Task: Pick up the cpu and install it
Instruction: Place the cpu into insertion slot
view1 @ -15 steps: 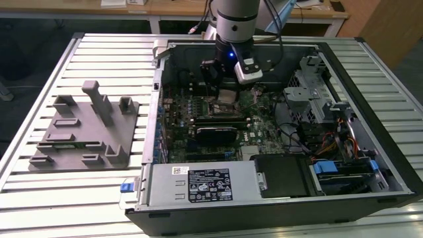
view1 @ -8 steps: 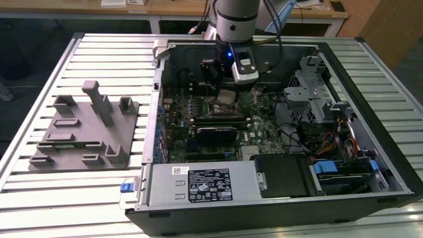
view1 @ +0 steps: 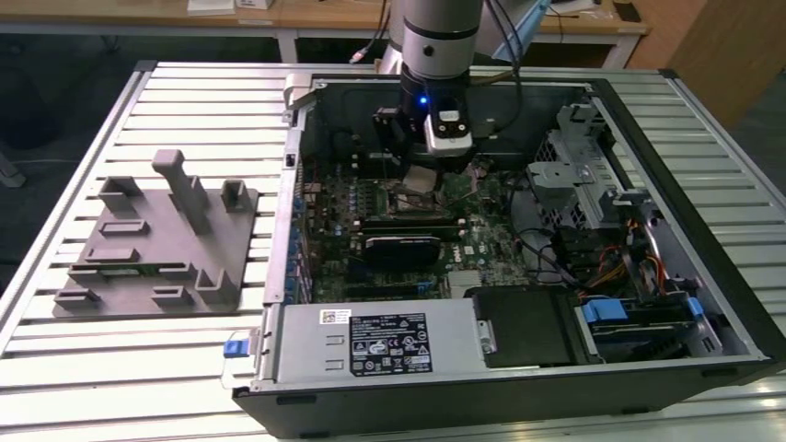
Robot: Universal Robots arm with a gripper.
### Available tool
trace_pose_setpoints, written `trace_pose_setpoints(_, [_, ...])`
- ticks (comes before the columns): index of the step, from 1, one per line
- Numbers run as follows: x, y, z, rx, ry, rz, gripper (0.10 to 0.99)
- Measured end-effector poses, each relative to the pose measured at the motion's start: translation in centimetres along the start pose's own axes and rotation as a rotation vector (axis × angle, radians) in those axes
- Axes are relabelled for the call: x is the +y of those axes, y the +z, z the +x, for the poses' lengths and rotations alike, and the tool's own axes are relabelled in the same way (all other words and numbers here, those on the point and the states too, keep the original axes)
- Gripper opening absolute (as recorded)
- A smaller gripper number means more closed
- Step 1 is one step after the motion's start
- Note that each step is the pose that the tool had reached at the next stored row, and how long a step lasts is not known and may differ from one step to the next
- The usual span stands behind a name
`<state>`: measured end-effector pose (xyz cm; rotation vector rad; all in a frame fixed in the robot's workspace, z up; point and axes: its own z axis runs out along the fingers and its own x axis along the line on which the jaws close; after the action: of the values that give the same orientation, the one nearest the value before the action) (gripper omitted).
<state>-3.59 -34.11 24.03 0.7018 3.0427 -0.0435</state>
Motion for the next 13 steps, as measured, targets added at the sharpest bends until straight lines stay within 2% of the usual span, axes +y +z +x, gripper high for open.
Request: trace_pose_setpoints(13, [0.00,0.01,0.00,0.0039,0.172,0.004,0.545])
